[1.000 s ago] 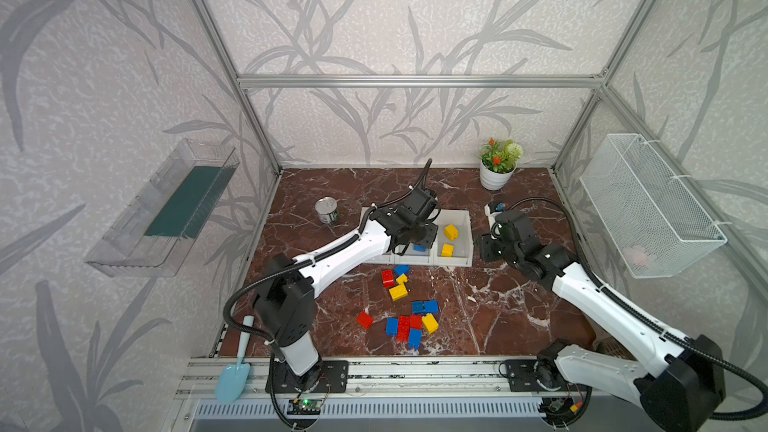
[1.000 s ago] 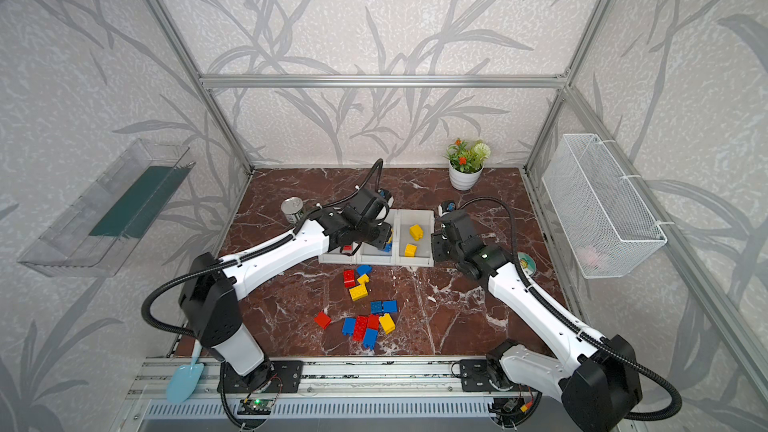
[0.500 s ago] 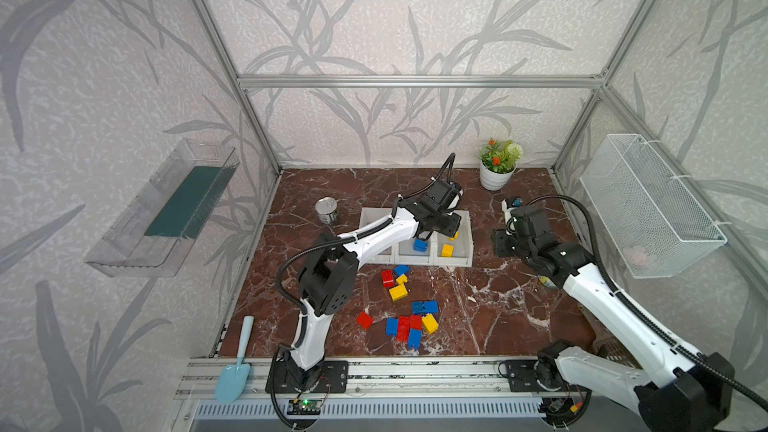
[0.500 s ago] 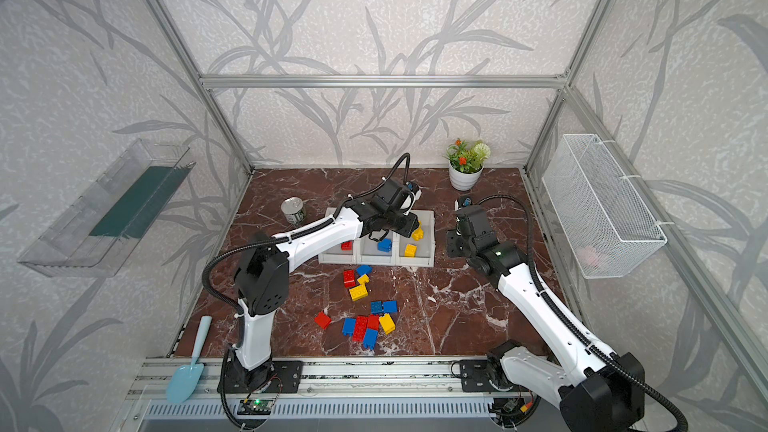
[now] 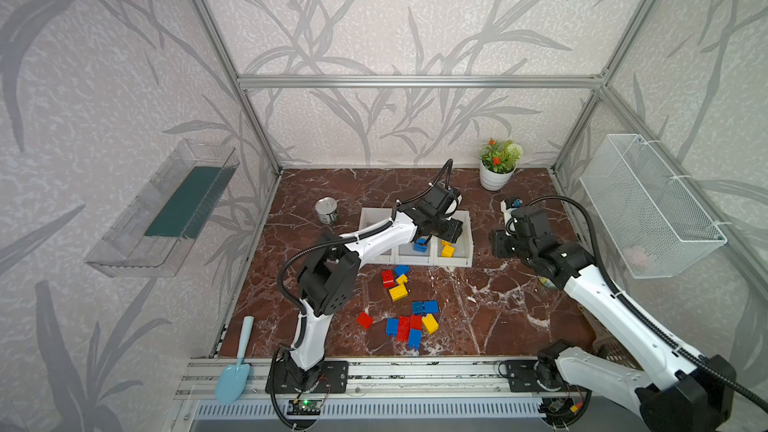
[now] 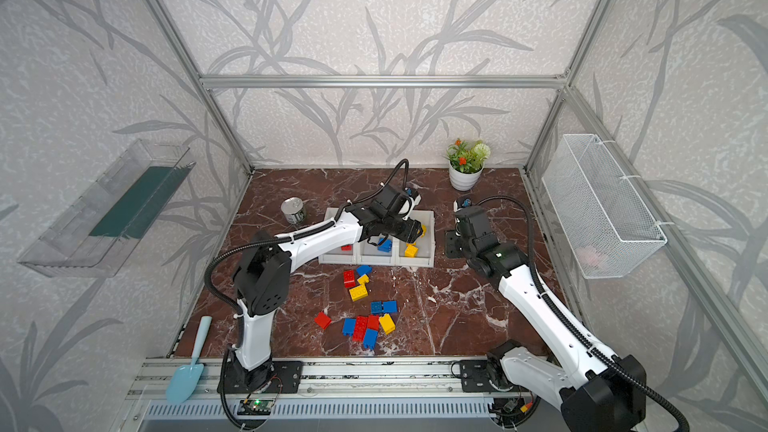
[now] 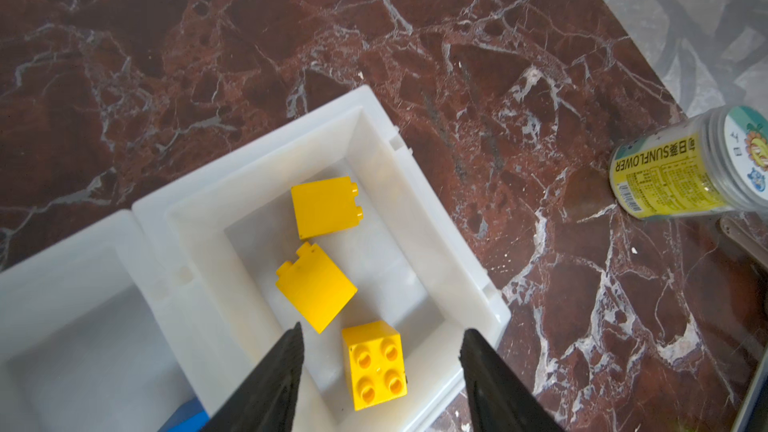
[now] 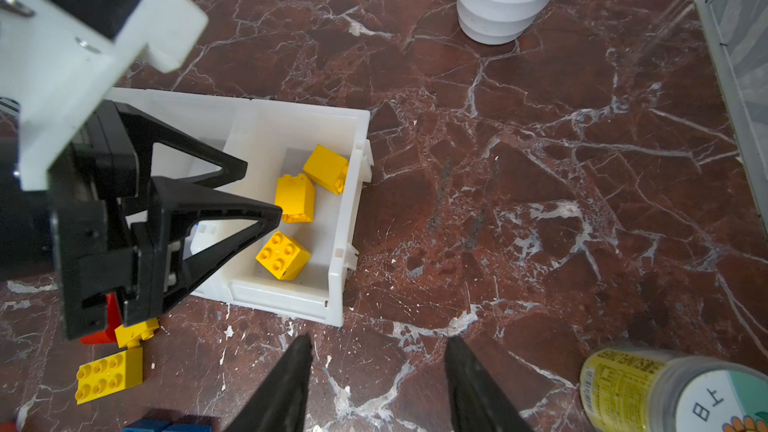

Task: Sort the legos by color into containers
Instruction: 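Release the yellow brick into the compartment holding the yellow bricks, then grasp a red brick in the pile with the right gripper while the left arm withdraws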

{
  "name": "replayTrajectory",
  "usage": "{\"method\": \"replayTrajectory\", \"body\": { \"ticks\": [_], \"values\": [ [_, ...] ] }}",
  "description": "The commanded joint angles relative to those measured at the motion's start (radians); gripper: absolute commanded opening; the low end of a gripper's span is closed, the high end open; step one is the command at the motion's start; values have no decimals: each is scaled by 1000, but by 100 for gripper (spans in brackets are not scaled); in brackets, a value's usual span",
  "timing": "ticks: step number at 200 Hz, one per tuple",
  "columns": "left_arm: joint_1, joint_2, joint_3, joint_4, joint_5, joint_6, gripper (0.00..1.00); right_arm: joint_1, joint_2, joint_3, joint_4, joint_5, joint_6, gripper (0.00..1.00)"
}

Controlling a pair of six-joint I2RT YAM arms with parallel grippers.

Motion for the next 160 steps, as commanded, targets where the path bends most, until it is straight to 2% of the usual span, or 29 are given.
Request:
{"method": "replayTrajectory", "body": {
  "ticks": [1, 32, 62, 117, 160],
  "values": [
    [17, -107, -62, 78, -22, -20, 63, -3, -6, -13, 19, -40, -10, 53],
    [61, -216, -171, 159, -53, -45, 63, 37, 31, 2, 22, -95, -85, 53],
    [120, -320, -261, 164, -112, -49, 64, 196, 102, 41, 11, -67, -235, 53],
    [272, -509, -436, 204, -207, -94, 65, 420, 264, 77, 64, -258, -375, 56],
    [403, -614, -548, 201, -220, -150, 67, 578, 435, 164, -3, -312, -451, 61]
  ]
}}
